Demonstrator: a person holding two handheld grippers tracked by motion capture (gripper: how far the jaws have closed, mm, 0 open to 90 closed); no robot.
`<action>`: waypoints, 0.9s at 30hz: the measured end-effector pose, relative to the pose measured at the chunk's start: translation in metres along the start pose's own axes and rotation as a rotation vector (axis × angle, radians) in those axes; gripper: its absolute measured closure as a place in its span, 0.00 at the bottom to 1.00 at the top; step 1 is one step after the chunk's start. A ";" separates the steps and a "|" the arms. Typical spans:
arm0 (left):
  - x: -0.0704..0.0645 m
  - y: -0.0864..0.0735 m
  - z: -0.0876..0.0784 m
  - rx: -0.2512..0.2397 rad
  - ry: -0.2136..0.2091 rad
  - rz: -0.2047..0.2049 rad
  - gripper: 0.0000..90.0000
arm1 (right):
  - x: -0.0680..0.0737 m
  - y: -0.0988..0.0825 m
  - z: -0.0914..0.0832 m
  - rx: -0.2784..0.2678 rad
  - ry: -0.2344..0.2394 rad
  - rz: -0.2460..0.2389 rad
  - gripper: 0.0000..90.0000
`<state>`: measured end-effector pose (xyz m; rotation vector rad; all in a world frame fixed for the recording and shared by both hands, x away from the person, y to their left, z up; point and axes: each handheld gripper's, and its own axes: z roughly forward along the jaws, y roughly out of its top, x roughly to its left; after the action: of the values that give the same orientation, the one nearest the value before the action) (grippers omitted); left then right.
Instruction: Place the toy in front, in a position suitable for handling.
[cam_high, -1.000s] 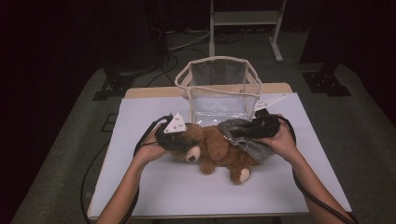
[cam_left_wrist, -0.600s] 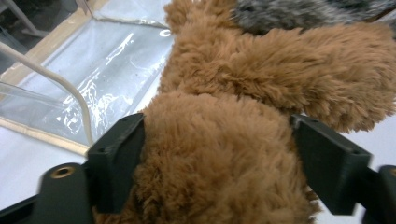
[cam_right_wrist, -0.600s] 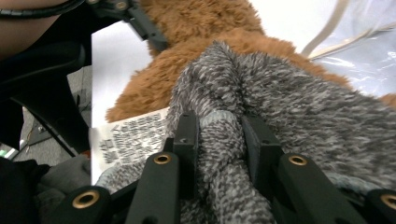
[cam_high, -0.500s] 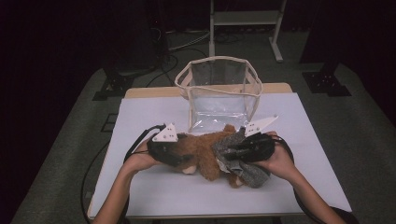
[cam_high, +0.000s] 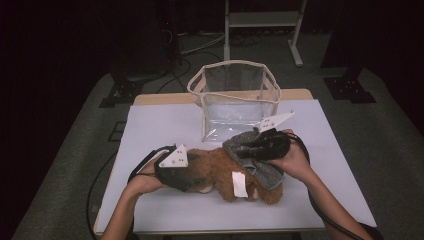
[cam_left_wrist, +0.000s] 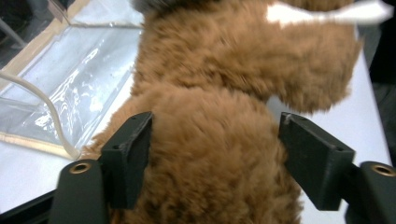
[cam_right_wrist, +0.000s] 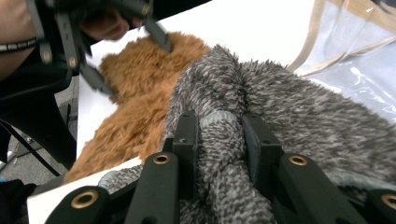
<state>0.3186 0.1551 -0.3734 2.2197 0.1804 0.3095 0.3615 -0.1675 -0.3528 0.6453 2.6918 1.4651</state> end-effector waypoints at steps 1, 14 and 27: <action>0.002 0.002 -0.002 -0.011 -0.006 -0.009 0.29 | 0.003 -0.003 0.000 -0.005 -0.002 -0.007 0.77; 0.000 0.005 0.012 0.015 -0.070 -0.023 0.33 | 0.025 -0.009 -0.021 -0.046 -0.007 -0.056 0.76; 0.000 0.021 0.013 0.048 -0.093 0.008 0.23 | 0.024 -0.021 -0.012 -0.060 0.013 -0.027 0.76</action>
<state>0.3229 0.1321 -0.3647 2.2771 0.1296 0.2078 0.3300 -0.1785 -0.3582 0.5960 2.6438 1.5420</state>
